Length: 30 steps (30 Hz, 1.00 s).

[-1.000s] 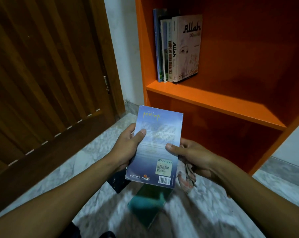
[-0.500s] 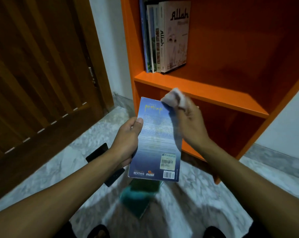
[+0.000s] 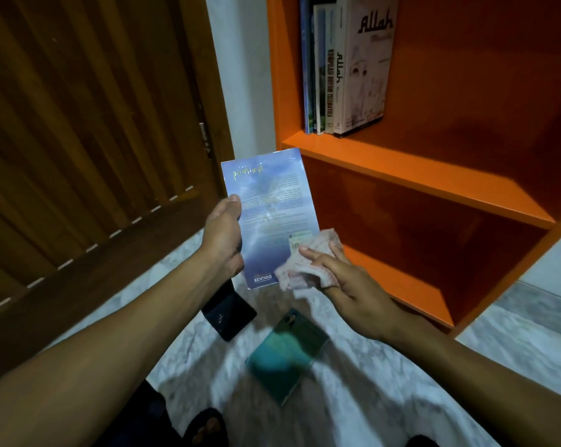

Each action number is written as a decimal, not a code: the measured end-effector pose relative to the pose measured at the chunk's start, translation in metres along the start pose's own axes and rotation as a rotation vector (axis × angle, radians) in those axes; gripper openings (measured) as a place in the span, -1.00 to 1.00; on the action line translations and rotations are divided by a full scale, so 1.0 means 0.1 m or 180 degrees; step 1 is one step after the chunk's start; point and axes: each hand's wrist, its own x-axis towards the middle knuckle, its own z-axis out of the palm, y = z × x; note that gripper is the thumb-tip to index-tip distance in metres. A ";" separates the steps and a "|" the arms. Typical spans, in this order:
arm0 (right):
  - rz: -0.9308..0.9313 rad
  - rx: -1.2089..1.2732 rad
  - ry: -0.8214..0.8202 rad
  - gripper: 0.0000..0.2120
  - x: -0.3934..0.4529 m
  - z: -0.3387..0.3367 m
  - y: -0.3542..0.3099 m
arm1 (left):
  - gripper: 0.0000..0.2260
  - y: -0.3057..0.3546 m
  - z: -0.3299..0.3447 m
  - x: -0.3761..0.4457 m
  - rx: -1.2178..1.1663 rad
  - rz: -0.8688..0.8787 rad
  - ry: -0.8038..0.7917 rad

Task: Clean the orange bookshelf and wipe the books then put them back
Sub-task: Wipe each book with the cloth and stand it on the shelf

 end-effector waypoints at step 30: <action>-0.0397 0.0081 0.1346 -0.53 0.54 -0.06 -0.18 | -0.78 -0.30 0.32 -0.32 0.0510 -0.0120 -0.0928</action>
